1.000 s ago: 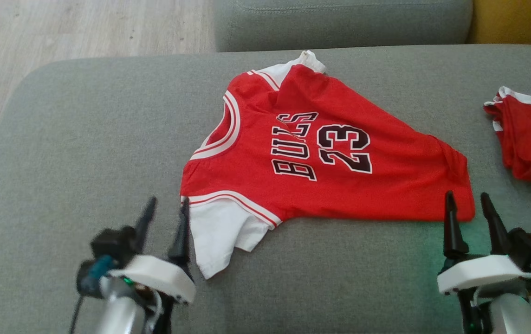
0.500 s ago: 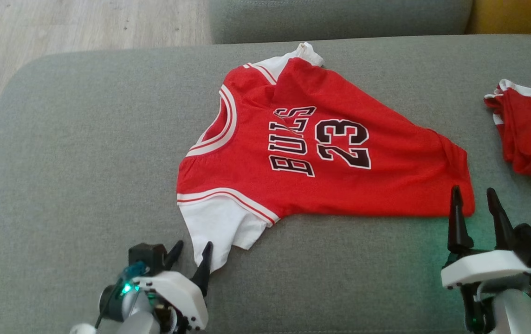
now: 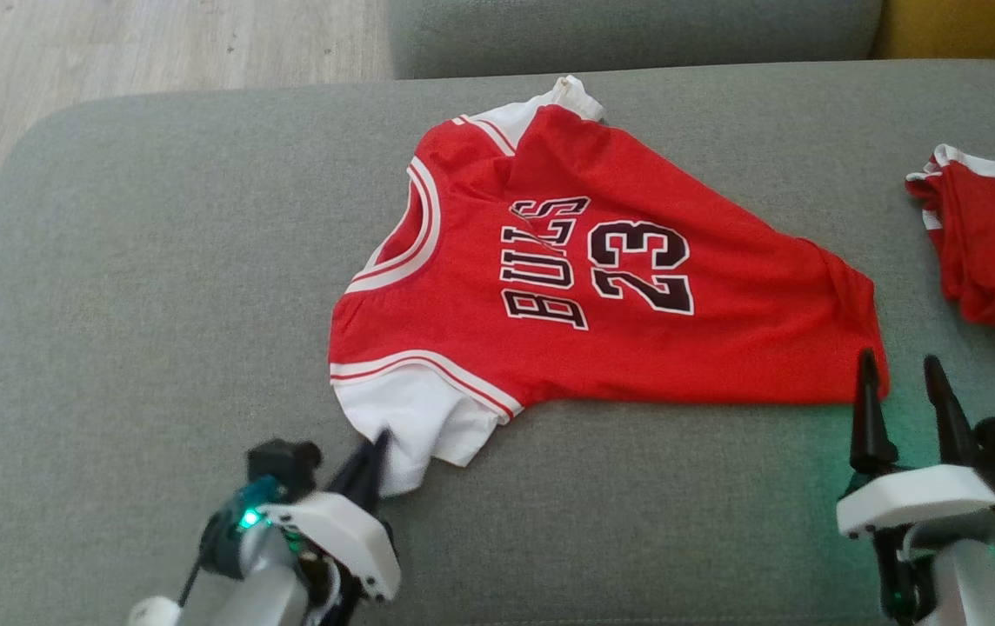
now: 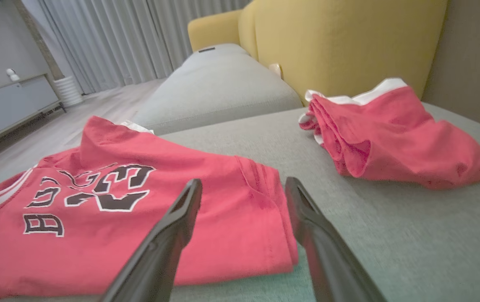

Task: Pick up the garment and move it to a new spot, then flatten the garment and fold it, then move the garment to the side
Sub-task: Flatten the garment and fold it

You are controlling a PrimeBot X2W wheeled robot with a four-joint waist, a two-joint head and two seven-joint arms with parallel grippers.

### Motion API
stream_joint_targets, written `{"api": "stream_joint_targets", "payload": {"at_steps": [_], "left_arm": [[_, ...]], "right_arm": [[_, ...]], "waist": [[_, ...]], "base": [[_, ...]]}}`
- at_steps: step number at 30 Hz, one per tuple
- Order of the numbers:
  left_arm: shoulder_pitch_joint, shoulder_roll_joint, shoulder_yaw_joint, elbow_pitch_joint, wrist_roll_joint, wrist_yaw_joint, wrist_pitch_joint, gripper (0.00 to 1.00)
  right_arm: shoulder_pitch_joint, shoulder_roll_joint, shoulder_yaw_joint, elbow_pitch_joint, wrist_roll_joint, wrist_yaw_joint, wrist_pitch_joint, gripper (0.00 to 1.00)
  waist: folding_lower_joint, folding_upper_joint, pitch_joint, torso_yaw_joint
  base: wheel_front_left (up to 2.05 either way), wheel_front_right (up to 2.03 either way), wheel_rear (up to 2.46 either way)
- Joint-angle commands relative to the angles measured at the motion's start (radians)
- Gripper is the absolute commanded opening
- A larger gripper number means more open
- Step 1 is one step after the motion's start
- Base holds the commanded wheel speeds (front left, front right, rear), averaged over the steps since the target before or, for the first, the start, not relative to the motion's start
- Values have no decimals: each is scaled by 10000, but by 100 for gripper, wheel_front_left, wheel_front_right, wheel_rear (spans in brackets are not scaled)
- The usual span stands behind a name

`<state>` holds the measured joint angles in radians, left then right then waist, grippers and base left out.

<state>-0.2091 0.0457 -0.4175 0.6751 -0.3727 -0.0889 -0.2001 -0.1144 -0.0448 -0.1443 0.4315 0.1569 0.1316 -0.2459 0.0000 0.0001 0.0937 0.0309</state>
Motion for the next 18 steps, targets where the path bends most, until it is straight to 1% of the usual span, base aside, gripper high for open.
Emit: {"api": "stream_joint_targets", "payload": {"at_steps": [1,5,8,11,13,18], "left_arm": [[-505,112,445,-384,1,115,-251,0],[-613,130,1049,-1195,39,474,-590,0],[-499,119,1770,-2514,237,704,-610,0],[-203,94,2286,-3551,515,755,-613,0],[-29,76,2500,-3996,649,742,-614,0],[224,52,2605,-4319,804,612,-615,0]], "right_arm": [[-355,-55,108,-171,-49,-9,29,100],[-441,-55,-326,397,-190,-9,379,100],[-582,-55,-534,888,-208,-9,616,100],[-748,-55,-595,1375,-183,-9,753,100],[-852,-55,-591,1659,-199,-9,777,100],[-1016,-55,-10,2149,-50,-9,822,100]], "waist": [[0,-1,-6,11],[0,-1,-4,57],[0,-1,35,98],[0,-1,78,141],[0,-1,105,169],[0,-1,163,221]], "base": [[0,0,0],[0,0,0],[0,0,0],[0,0,0],[0,0,0],[0,0,0]]}}
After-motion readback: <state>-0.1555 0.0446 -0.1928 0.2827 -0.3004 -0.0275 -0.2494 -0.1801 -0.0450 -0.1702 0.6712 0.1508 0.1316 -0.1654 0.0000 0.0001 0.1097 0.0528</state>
